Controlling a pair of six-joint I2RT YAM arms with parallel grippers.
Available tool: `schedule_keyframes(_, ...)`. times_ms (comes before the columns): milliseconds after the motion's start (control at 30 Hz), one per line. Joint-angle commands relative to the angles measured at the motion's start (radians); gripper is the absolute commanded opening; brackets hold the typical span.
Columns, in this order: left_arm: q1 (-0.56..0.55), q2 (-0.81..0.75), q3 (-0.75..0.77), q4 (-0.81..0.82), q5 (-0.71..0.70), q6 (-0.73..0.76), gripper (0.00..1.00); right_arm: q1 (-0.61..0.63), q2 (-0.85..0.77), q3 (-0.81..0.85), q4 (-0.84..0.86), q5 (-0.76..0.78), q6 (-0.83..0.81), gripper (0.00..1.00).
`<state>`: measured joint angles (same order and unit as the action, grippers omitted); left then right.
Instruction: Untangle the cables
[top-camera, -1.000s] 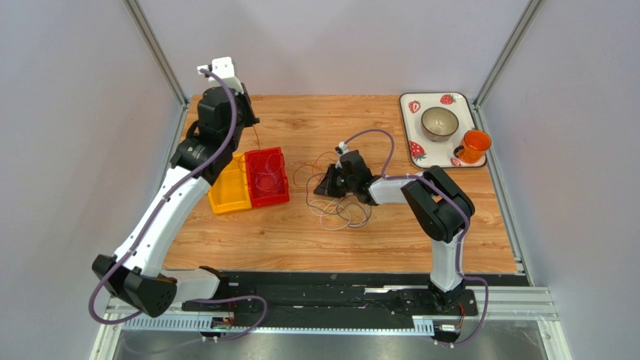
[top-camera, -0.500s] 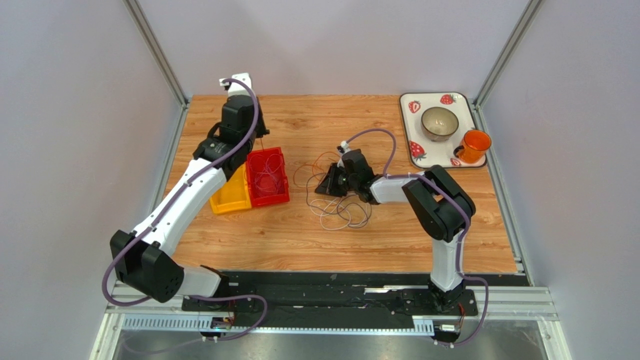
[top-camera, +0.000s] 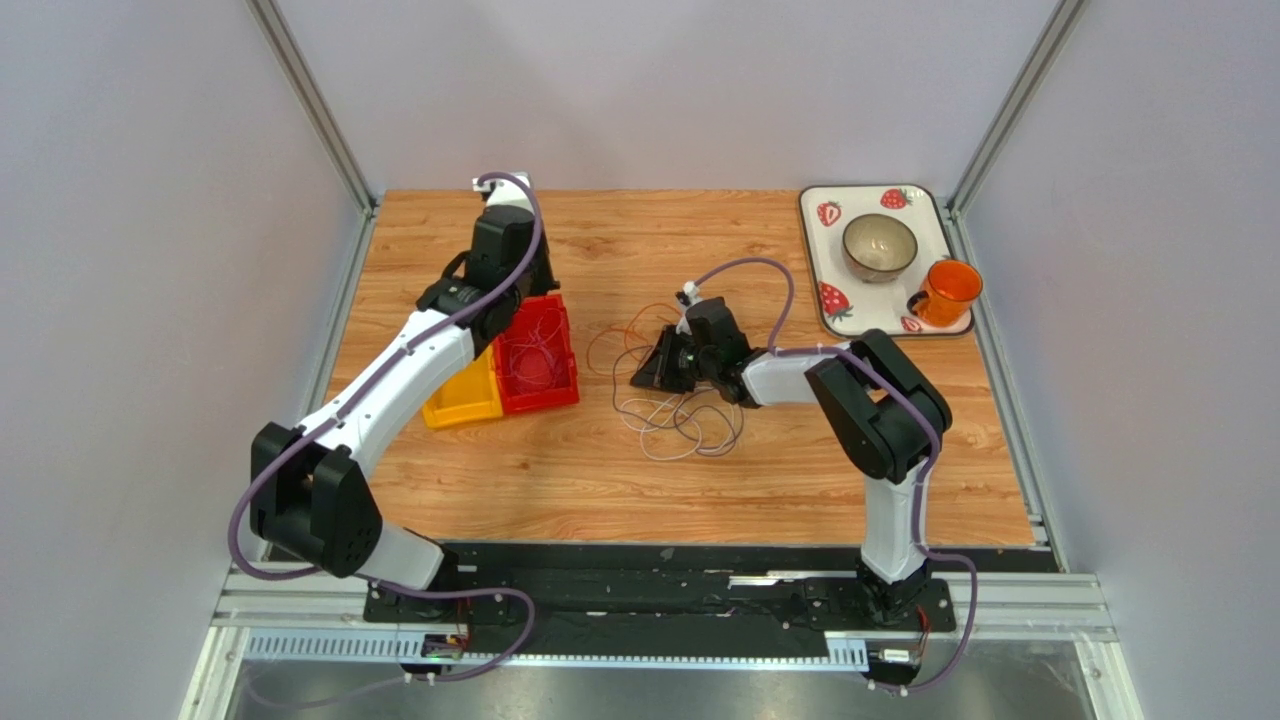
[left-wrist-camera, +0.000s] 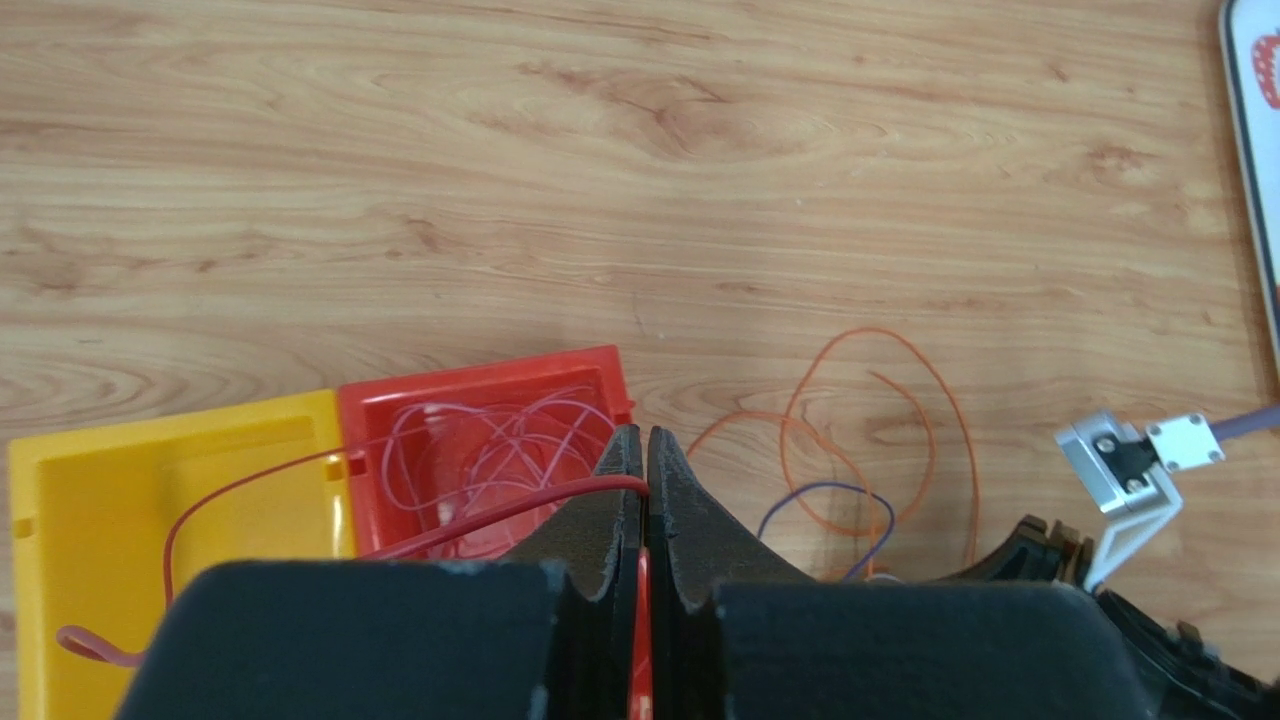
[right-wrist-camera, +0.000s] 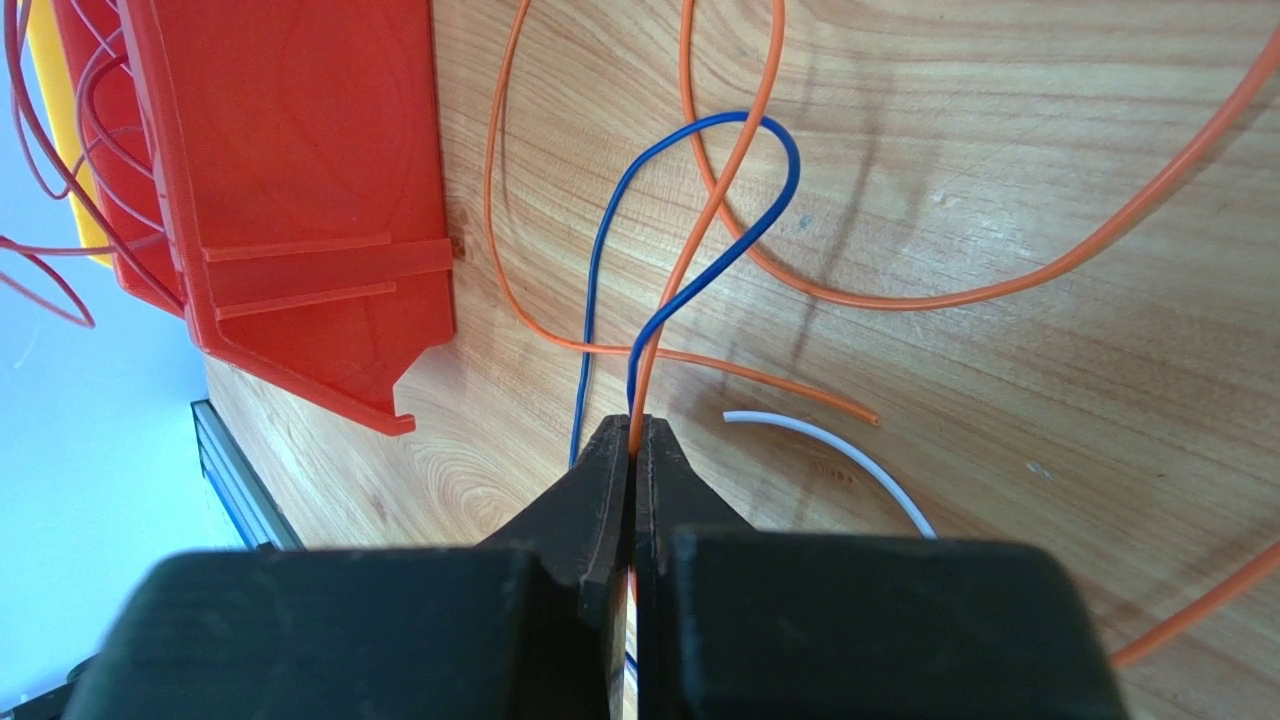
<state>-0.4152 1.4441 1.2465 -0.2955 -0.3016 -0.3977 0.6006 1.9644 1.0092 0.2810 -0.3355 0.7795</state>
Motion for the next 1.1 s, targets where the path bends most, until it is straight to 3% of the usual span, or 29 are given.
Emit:
schedule_keyframes(0,0.004,0.025,0.022,0.058,0.111,-0.018,0.00,-0.007,0.022,0.035,0.030,-0.016,0.014,0.00)
schedule_keyframes(267,-0.002,0.101,0.027,0.105,0.292,-0.036,0.00,-0.009,0.022,0.034,0.035,-0.022,0.018,0.00)
schedule_keyframes(467,-0.046,0.122,0.025,0.111,0.332,-0.151,0.00,-0.015,0.028,0.035,0.044,-0.030,0.026,0.00)
schedule_keyframes(700,-0.080,0.134,0.056,0.131,0.341,-0.311,0.00,-0.016,0.034,0.035,0.053,-0.040,0.033,0.00)
schedule_keyframes(833,-0.083,0.151,0.096,0.113,0.346,-0.340,0.00,-0.018,0.033,0.034,0.053,-0.043,0.033,0.00)
schedule_keyframes(1067,-0.067,0.104,0.008,0.122,0.257,-0.317,0.00,-0.022,0.031,0.026,0.066,-0.053,0.038,0.00)
